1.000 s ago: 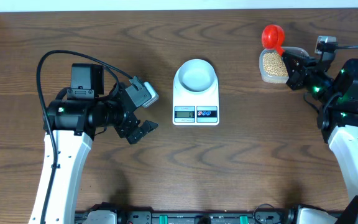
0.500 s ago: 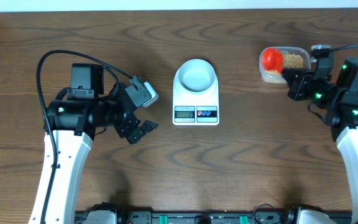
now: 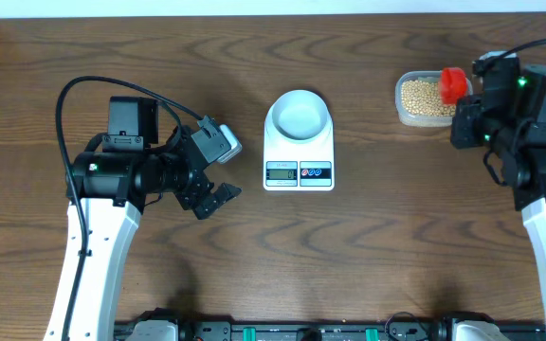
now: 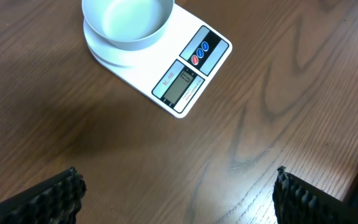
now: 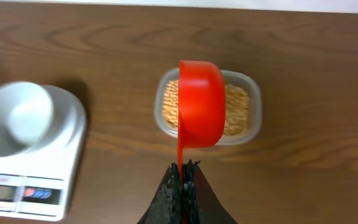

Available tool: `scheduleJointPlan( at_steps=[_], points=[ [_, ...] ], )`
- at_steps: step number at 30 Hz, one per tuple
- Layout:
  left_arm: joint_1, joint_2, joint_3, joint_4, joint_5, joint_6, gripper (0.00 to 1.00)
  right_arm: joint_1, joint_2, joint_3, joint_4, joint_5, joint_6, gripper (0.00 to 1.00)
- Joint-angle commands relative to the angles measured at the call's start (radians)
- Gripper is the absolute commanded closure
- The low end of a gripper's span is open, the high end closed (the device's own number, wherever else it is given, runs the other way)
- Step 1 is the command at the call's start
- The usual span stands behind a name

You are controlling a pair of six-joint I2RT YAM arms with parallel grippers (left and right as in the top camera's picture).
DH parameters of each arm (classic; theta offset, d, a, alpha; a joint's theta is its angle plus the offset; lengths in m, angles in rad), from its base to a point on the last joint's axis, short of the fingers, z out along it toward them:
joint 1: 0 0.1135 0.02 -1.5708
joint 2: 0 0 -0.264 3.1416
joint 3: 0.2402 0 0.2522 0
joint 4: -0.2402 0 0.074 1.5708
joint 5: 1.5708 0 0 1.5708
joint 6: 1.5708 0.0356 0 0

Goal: Scoop item into bowl and weigh 50g on scale
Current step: 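Move the right gripper with the red scoop over the soybean tub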

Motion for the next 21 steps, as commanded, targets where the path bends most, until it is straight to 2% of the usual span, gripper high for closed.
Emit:
scheduleJointPlan(
  at_steps=[1,11,21],
  points=[
    [0.005,-0.006,0.027,-0.002,0.017,-0.001,0.01,0.04,0.042,0.019,-0.006,0.192,-0.021,0.99],
    [0.005,-0.006,0.027,-0.002,0.017,-0.001,0.01,0.057,0.211,0.023,0.046,0.303,-0.013,0.99],
    [0.005,-0.006,0.027,-0.002,0.017,-0.001,0.01,0.057,0.305,0.023,0.119,0.307,-0.025,0.99]
  ],
)
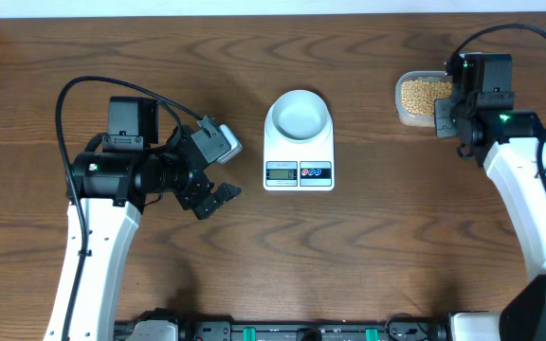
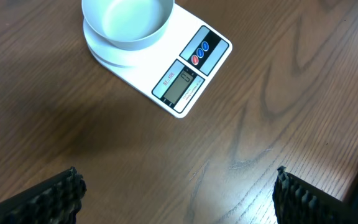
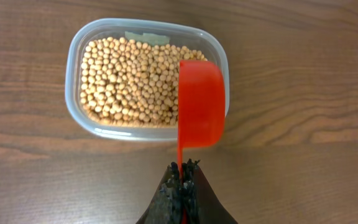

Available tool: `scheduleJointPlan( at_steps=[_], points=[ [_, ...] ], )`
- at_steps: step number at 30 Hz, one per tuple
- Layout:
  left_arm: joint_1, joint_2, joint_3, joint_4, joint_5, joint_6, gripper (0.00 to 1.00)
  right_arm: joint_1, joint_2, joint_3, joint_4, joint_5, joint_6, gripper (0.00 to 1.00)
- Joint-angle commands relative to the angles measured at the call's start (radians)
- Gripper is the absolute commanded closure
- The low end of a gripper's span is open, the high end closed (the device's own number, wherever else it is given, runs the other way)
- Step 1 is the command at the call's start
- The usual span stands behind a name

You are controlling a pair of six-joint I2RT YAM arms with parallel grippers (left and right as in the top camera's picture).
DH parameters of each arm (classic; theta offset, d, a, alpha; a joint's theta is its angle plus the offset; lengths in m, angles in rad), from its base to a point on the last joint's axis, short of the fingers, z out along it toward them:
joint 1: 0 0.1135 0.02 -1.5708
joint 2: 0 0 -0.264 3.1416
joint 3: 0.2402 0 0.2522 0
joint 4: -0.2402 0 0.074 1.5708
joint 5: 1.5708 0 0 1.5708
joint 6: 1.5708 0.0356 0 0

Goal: Scoop item into bowl and weigh 50g on scale
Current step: 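Move the right gripper with the red scoop over the soybean tub, then lower the red scoop into the soybeans with the right gripper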

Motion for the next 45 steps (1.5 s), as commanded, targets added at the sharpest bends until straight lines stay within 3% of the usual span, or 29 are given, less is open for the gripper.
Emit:
scheduleJointPlan(
  at_steps=[1,29,45],
  points=[
    [0.005,-0.006,0.027,-0.002,0.017,-0.001,0.01,0.006,0.019,0.023,0.018,0.022,-0.016,0.99],
    [0.005,-0.006,0.027,-0.002,0.017,-0.001,0.01,-0.024,0.179,0.023,0.102,0.011,-0.057,0.99],
    [0.005,-0.006,0.027,-0.002,0.017,-0.001,0.01,-0.062,0.215,0.023,0.104,-0.187,-0.052,0.99]
  ],
)
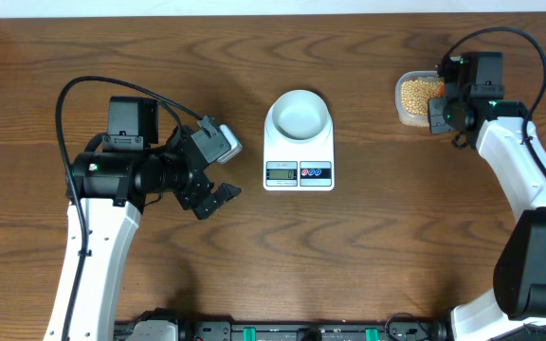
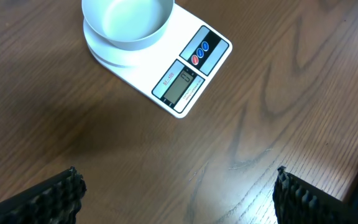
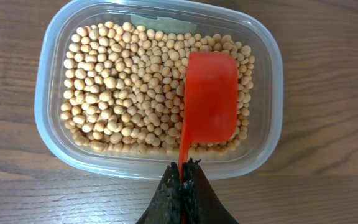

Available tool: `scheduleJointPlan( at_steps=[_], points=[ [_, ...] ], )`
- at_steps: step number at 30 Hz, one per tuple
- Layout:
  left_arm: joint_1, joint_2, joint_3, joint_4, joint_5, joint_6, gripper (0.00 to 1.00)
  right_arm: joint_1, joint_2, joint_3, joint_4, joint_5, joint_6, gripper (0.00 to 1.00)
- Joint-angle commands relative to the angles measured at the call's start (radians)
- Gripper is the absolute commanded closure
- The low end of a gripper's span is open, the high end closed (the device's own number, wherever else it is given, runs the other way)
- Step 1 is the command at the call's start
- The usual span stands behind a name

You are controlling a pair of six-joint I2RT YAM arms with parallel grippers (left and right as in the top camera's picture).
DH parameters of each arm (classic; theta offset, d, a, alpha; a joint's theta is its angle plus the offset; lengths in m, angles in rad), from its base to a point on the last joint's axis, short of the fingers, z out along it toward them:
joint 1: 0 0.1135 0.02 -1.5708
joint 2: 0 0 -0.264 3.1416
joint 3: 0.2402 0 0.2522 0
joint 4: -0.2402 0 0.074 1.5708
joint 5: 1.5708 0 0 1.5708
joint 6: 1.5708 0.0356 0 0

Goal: Scoop item into bowl and weigh 50g on scale
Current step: 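Lower the red scoop into the soybeans with the right gripper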

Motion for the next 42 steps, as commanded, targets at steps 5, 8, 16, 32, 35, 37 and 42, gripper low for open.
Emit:
scheduleJointPlan(
  at_steps=[5,8,16,32,35,37,42],
  points=[
    [0.005,-0.006,0.027,-0.002,0.017,-0.001,0.01,-0.005,0.023,0.013,-0.005,-0.062,0.015,0.99],
    [0.005,-0.006,0.027,-0.002,0.017,-0.001,0.01,-0.005,0.023,0.013,-0.005,-0.087,0.016,0.99],
    [0.005,-0.006,0.027,-0.002,0.017,-0.001,0.01,-0.037,0.023,0.013,-0.02,-0.148,0.064,0.99],
    [0.005,-0.006,0.027,-0.002,0.017,-0.001,0.01,-0.109,0.041,0.012,-0.021,-0.324,0.158,0.99],
    [0.005,-0.006,0.027,-0.002,0.017,-0.001,0.01,-0.109,0.043,0.012,-0.019,-0.335,0.174,0.99],
    [0.005,-0.006,0.027,-0.002,0.017,-0.001,0.01,-0.111,0.043,0.012,-0.02,-0.361,0.177,0.99],
    [0.005,-0.006,0.027,-0.002,0.017,-0.001,0.01,-0.125,0.043,0.013,-0.021,-0.428,0.199,0.99]
  ],
)
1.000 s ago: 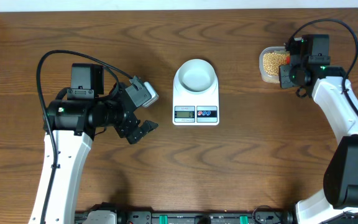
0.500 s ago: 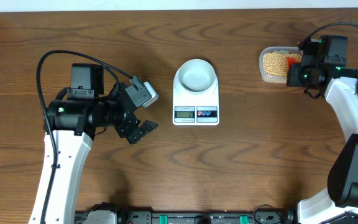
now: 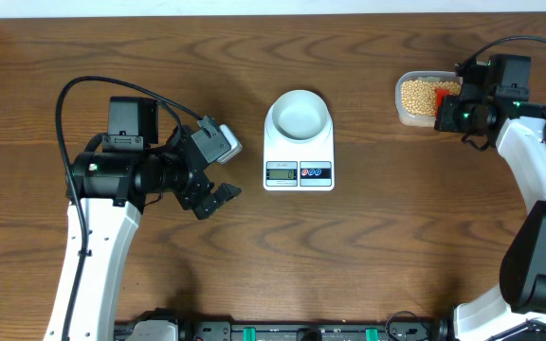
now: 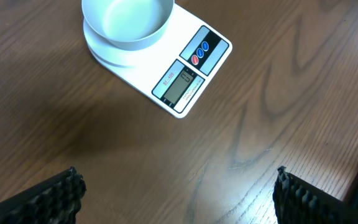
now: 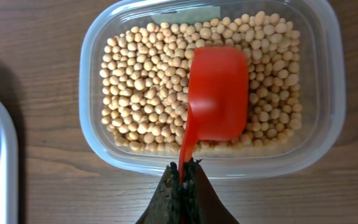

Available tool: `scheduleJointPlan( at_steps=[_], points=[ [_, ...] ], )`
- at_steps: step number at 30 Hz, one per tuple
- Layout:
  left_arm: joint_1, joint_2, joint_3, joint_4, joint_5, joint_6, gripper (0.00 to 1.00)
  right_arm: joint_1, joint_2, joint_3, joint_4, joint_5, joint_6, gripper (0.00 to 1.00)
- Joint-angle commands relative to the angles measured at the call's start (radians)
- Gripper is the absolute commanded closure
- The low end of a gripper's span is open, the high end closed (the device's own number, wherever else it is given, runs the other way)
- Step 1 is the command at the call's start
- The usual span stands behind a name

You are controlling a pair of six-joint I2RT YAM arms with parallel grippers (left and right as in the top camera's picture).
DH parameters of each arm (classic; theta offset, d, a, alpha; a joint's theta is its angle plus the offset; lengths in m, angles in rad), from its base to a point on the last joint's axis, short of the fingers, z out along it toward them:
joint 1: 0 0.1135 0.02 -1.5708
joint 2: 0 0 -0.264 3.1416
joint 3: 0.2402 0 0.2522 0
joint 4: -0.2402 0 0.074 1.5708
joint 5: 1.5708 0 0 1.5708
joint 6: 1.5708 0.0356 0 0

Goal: Scoop item into bowl and weigh 50g on scale
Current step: 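Lower the red scoop into the soybeans with the right gripper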

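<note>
A clear plastic tub of soybeans stands at the back right of the table. My right gripper is shut on the handle of a red scoop, whose cup lies bottom-up on the beans at the tub's right side. The white bowl stands empty on the white scale mid-table. My left gripper hangs open above bare wood, left of the scale.
The scale's edge shows at the left of the right wrist view. The table's back edge runs just behind the tub. A black bar lies along the front edge.
The right wrist has shifted rightward along the tub, so the tub sits further right in its view. The scoop still lies bottom-up on the beans. The left arm has not moved.
My right gripper held the red scoop high above the tub. Then it was lower, with the scoop at the tub's right rim. Later the scoop lay on the beans inside the tub, where it still lies. The left gripper stayed open throughout.
</note>
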Motion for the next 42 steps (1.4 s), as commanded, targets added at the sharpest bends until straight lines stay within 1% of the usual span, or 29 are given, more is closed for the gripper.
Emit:
scheduleJointPlan(
  at_steps=[1,6,13,21,32,37,42],
  points=[
    [0.005,-0.006,0.027,-0.002,0.017,-0.001,0.01,-0.018,0.019,0.012,-0.012,-0.1,0.041,0.99],
    [0.005,-0.006,0.027,-0.002,0.017,-0.001,0.01,-0.058,0.019,0.013,-0.021,-0.102,0.086,0.99],
    [0.005,-0.006,0.027,-0.002,0.017,-0.001,0.01,-0.113,0.026,0.014,-0.025,-0.132,0.089,0.99],
    [0.005,-0.006,0.027,-0.002,0.017,-0.001,0.01,-0.111,0.087,0.014,-0.023,-0.159,0.089,0.99],
    [0.005,-0.006,0.027,-0.002,0.017,-0.001,0.01,-0.134,0.019,0.018,-0.038,-0.192,0.1,0.99],
    [0.005,-0.006,0.027,-0.002,0.017,-0.001,0.01,-0.138,0.016,0.018,-0.047,-0.204,0.116,0.99],
    [0.005,-0.006,0.027,-0.002,0.017,-0.001,0.01,-0.14,0.014,0.018,-0.044,-0.276,0.115,0.99]
  ],
)
